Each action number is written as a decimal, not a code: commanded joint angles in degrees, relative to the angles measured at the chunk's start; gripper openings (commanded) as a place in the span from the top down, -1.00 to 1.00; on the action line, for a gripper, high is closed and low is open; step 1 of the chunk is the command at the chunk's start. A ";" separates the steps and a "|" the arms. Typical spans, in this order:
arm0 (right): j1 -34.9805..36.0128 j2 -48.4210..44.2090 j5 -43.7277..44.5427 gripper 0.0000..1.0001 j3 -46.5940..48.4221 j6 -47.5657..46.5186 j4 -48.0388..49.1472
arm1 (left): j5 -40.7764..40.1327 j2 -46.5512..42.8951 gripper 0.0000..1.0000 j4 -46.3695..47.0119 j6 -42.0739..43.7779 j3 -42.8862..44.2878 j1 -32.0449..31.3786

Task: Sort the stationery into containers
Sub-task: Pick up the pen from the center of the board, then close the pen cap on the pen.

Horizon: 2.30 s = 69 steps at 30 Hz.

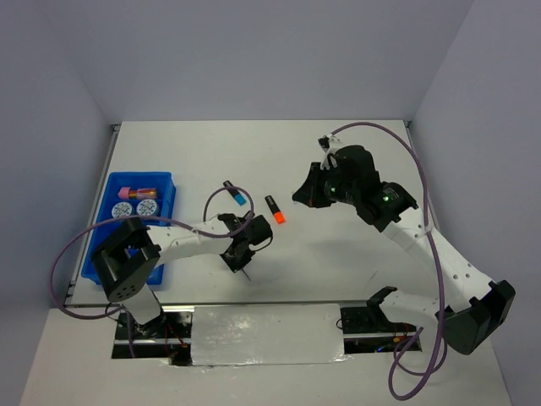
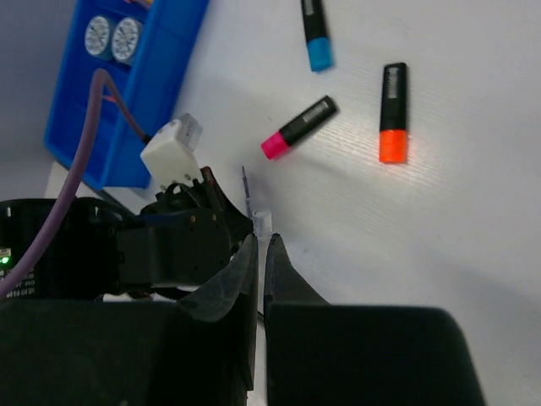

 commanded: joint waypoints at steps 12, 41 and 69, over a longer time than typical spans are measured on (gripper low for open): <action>-0.39 -18.67 6.62 1.00 -22.74 23.29 44.68 | 18.12 -37.10 1.00 56.46 54.34 -16.37 -10.36; 0.84 -16.30 2.50 1.00 -24.33 25.04 47.50 | 46.79 -32.53 1.00 59.56 60.15 -9.33 9.06; 1.02 -13.23 -0.31 1.00 -23.28 24.69 48.99 | 49.96 -31.74 1.00 62.55 59.01 -11.00 12.76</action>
